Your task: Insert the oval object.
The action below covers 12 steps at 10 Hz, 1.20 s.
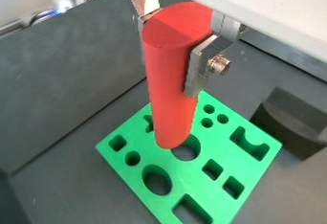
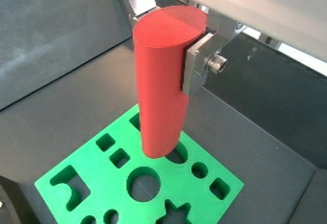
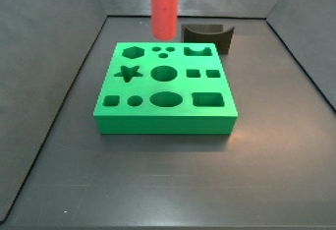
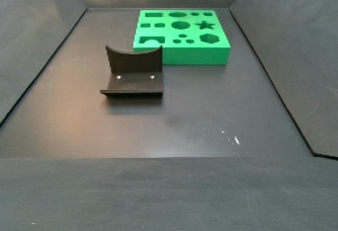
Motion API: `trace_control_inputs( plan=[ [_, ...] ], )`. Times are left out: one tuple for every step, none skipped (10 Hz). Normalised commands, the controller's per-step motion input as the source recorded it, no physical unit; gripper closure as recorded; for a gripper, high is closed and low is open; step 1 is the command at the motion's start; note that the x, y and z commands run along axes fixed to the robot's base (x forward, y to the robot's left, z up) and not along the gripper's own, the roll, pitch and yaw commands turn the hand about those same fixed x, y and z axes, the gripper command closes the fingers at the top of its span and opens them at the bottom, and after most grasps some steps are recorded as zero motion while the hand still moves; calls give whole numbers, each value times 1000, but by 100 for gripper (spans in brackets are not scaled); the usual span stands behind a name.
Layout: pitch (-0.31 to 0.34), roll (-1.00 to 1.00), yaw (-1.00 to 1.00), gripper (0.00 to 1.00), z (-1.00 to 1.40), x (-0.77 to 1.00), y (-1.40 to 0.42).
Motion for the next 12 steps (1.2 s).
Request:
trace_control_inputs(
  plan=[
    [-131, -3, -1000, 100, -729, -71, 0],
    [-133, -4, -1000, 100, -726, -71, 0],
    [-120, -40, -1000, 100, -629, -54, -3],
    [-150, -241, -803, 100, -137, 0, -74],
    [-129, -299, -717, 100, -51, 14, -51],
    [-140, -251, -749, 100, -131, 0, -86],
    [-104, -201, -757, 100, -209, 0, -117],
    [-66, -143, -831, 100, -231, 0, -143],
    [-4, -73, -974, 100, -269, 0, -66],
    [0, -59, -1000, 100, -294, 0, -34],
    [0, -56, -1000, 100, -294, 0, -29],
    [0, -59, -1000, 100, -291, 0, -31]
  ],
)
